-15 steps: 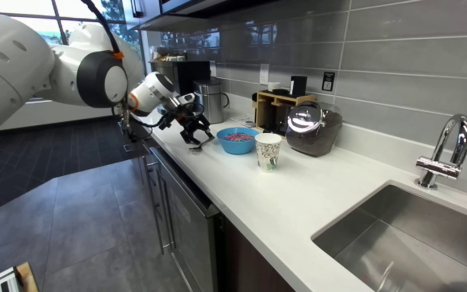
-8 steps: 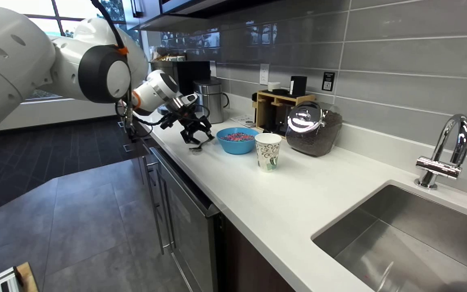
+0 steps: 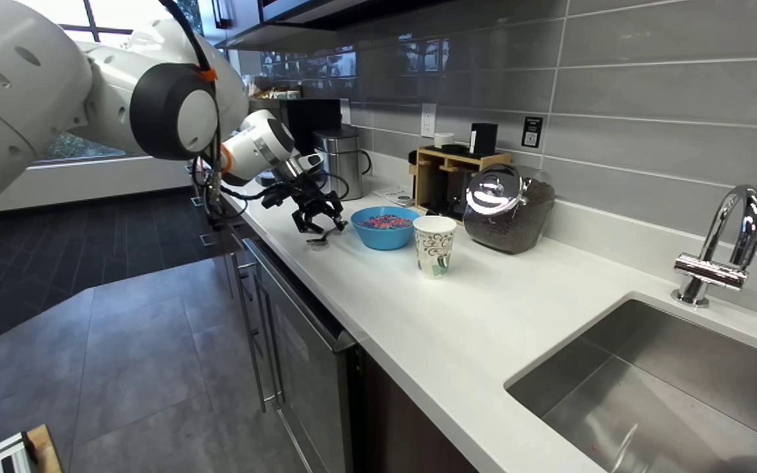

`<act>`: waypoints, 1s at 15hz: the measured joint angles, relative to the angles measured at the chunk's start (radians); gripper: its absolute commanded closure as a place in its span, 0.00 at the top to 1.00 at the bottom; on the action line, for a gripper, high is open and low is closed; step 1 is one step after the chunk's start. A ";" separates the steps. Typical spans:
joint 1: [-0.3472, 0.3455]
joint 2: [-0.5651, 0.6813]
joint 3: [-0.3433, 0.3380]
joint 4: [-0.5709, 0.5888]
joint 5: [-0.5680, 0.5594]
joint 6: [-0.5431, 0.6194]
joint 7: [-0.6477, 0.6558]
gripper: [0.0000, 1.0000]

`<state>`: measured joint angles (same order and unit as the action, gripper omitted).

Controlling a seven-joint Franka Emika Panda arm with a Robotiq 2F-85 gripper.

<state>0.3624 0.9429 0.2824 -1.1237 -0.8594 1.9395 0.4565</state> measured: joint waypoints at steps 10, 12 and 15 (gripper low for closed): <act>-0.052 -0.042 0.059 -0.064 0.016 0.039 -0.059 0.01; -0.055 -0.043 0.063 -0.068 0.016 0.041 -0.065 0.02; -0.055 -0.045 0.063 -0.071 0.012 0.041 -0.066 0.02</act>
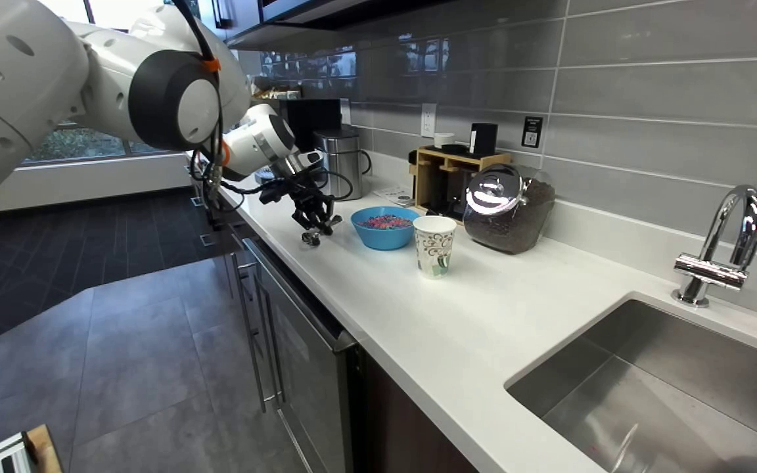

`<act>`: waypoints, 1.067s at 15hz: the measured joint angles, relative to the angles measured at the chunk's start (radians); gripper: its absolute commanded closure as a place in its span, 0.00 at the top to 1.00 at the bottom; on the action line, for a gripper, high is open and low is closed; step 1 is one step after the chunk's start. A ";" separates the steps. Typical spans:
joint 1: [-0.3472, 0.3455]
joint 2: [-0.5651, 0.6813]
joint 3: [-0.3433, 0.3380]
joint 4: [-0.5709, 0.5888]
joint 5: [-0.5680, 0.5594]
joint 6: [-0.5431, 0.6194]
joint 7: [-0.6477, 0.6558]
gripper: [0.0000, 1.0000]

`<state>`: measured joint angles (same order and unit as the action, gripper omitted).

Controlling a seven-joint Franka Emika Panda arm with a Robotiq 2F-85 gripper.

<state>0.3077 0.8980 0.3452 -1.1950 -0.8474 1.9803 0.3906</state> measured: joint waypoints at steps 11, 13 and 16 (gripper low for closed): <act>0.043 -0.048 -0.050 -0.033 -0.072 -0.107 -0.003 0.02; 0.099 -0.059 -0.127 -0.025 -0.071 -0.124 -0.003 0.02; 0.132 -0.061 -0.150 -0.015 -0.099 -0.164 -0.003 0.02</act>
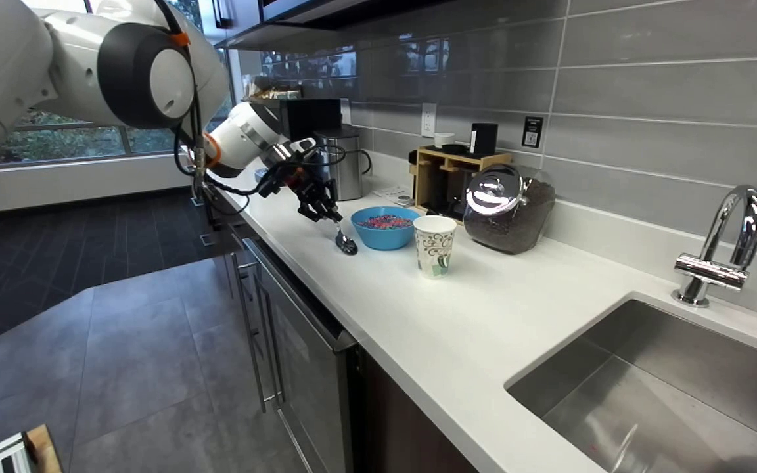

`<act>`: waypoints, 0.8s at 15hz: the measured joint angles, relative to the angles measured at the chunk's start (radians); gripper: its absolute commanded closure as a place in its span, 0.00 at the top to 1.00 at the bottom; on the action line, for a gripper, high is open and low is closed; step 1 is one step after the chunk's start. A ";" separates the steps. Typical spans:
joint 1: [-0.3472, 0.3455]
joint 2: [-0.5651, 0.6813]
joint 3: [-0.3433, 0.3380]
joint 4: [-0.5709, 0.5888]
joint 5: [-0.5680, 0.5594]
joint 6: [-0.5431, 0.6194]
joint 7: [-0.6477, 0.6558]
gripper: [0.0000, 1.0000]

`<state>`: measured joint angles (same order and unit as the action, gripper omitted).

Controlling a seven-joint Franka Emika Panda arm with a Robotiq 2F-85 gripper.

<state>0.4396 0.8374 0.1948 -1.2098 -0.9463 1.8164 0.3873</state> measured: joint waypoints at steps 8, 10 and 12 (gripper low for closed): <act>0.017 0.016 -0.013 0.000 -0.016 -0.008 0.000 0.02; 0.018 0.025 -0.013 0.000 -0.016 -0.008 0.000 0.02; 0.019 0.033 -0.013 0.001 -0.016 -0.008 0.000 0.13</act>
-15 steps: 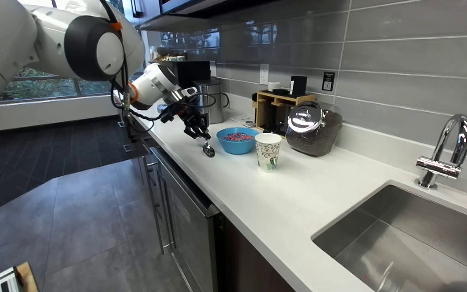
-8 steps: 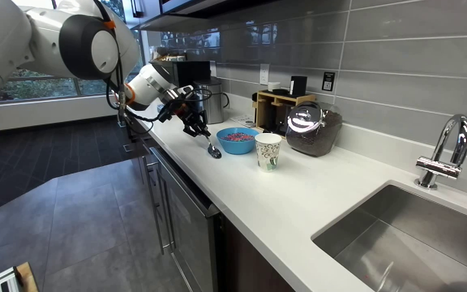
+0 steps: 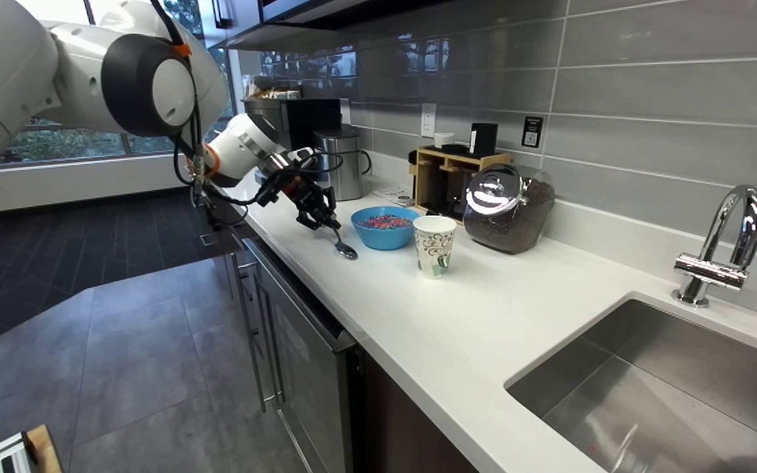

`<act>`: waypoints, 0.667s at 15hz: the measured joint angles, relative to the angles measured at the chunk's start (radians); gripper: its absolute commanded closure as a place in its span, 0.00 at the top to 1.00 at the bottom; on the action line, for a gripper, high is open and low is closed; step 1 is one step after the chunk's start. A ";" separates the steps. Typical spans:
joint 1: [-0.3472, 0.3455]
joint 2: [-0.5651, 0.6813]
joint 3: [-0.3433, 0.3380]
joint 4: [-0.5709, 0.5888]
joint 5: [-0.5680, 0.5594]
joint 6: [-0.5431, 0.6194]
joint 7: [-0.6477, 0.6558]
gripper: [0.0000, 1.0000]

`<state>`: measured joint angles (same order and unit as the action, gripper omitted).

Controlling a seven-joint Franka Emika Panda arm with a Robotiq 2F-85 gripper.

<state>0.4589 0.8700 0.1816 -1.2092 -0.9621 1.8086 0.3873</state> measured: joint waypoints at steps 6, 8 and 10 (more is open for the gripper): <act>0.002 0.013 0.000 0.003 0.000 0.000 -0.001 0.27; 0.002 0.014 0.000 0.005 0.000 0.000 -0.001 0.08; 0.002 0.014 0.000 0.005 0.000 0.000 -0.002 0.00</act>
<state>0.4612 0.8844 0.1818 -1.2041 -0.9621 1.8086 0.3849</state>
